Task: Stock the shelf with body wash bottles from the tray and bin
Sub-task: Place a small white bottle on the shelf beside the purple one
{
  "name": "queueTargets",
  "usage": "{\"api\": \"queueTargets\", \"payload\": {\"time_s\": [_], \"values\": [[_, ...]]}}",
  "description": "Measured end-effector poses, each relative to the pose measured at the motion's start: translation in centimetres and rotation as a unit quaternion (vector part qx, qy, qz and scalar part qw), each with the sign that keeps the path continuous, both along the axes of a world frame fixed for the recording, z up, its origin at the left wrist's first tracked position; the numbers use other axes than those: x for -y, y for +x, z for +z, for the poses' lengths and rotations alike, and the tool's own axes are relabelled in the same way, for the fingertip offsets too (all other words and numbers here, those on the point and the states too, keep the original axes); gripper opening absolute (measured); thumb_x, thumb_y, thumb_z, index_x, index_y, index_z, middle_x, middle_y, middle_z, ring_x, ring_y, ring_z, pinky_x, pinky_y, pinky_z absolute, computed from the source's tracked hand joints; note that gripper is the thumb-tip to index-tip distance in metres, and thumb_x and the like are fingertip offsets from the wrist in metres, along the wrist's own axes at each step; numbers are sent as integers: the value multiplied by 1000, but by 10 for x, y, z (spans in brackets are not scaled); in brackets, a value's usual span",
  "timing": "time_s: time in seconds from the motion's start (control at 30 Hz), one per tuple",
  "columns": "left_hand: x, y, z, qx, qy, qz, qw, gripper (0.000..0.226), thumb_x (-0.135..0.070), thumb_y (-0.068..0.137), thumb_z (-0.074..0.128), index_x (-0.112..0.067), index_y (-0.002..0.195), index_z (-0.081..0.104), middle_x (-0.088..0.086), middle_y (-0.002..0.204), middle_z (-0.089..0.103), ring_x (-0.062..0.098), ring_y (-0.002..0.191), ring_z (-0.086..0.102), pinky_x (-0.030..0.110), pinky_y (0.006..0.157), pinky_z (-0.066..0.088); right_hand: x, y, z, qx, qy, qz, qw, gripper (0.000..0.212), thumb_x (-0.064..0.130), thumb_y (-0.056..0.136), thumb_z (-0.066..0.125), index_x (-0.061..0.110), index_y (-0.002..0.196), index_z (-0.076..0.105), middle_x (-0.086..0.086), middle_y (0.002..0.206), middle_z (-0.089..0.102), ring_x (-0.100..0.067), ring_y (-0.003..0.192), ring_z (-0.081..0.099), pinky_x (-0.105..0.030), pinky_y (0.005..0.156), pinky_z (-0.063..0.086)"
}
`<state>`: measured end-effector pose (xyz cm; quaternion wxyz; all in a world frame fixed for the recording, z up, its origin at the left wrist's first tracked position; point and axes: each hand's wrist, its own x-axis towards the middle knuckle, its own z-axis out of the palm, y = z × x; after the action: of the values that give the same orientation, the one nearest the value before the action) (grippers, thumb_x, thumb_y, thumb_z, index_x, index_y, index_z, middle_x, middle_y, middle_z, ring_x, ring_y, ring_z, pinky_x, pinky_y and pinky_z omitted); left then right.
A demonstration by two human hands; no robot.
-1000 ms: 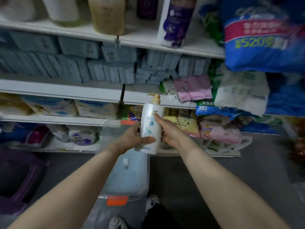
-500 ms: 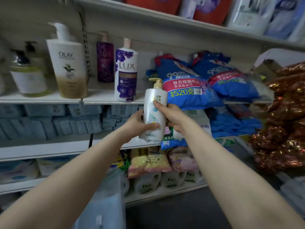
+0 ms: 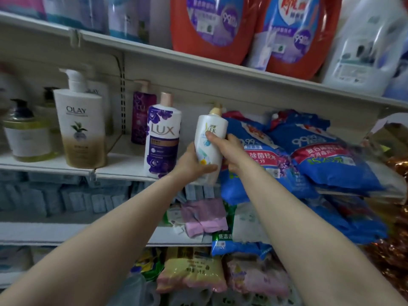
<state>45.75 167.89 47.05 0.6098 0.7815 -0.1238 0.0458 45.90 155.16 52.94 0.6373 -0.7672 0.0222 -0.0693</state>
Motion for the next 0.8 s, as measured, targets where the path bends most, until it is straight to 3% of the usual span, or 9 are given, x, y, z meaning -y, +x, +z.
{"api": "queueTargets", "payload": {"time_s": [0.17,0.3,0.4,0.47,0.53,0.67,0.77,0.8], "values": [[23,51,-3,-8,45,105,993,73,-26,71,85,-15,131,45,5,121,63,23,111,61,41,95,50,8,57,4,36,-35,20,999,39,30,82,80,13,106,54,-2,97,67,-10,78,67,-22,63,55],[31,83,-7,-26,27,138,990,72,-18,75,82,-10,135,42,9,127,59,25,117,56,33,94,45,14,100,5,32,-60,63,996,35,28,80,83,21,96,53,0,99,66,-19,89,66,-34,82,57],[33,107,-10,-29,4,167,986,74,-13,73,82,-9,135,42,10,129,56,28,121,53,35,98,45,9,128,6,25,-108,85,990,62,48,61,89,18,105,58,-3,113,67,-24,103,66,-41,90,57],[34,120,-10,-8,11,199,980,70,-5,73,81,-4,133,47,8,124,58,23,117,55,16,85,44,6,154,1,29,-137,95,986,97,64,39,84,16,120,58,-5,122,66,-26,108,66,-45,89,58],[37,129,-11,12,4,224,975,70,3,73,79,0,134,45,8,122,56,21,115,53,9,78,38,9,191,-15,29,-142,105,984,106,65,32,83,14,122,58,-5,120,66,-26,107,66,-44,86,60],[42,151,-20,-14,-26,262,965,80,-6,73,81,-12,140,37,10,134,52,27,123,50,34,100,43,11,219,-25,35,-111,137,984,91,52,37,90,10,115,67,-7,112,73,-26,103,70,-48,85,60],[43,167,-24,-13,-27,263,964,77,0,73,79,-11,139,40,4,125,54,20,118,51,31,97,43,10,215,-16,32,-95,152,983,63,25,62,92,4,116,68,-13,115,72,-29,104,70,-52,89,58],[43,170,-23,-24,-44,264,963,78,1,72,79,-12,139,40,5,127,54,21,121,50,36,100,44,10,216,-14,30,-93,152,983,58,18,68,89,3,119,66,-14,117,71,-29,105,69,-52,90,57]]}}
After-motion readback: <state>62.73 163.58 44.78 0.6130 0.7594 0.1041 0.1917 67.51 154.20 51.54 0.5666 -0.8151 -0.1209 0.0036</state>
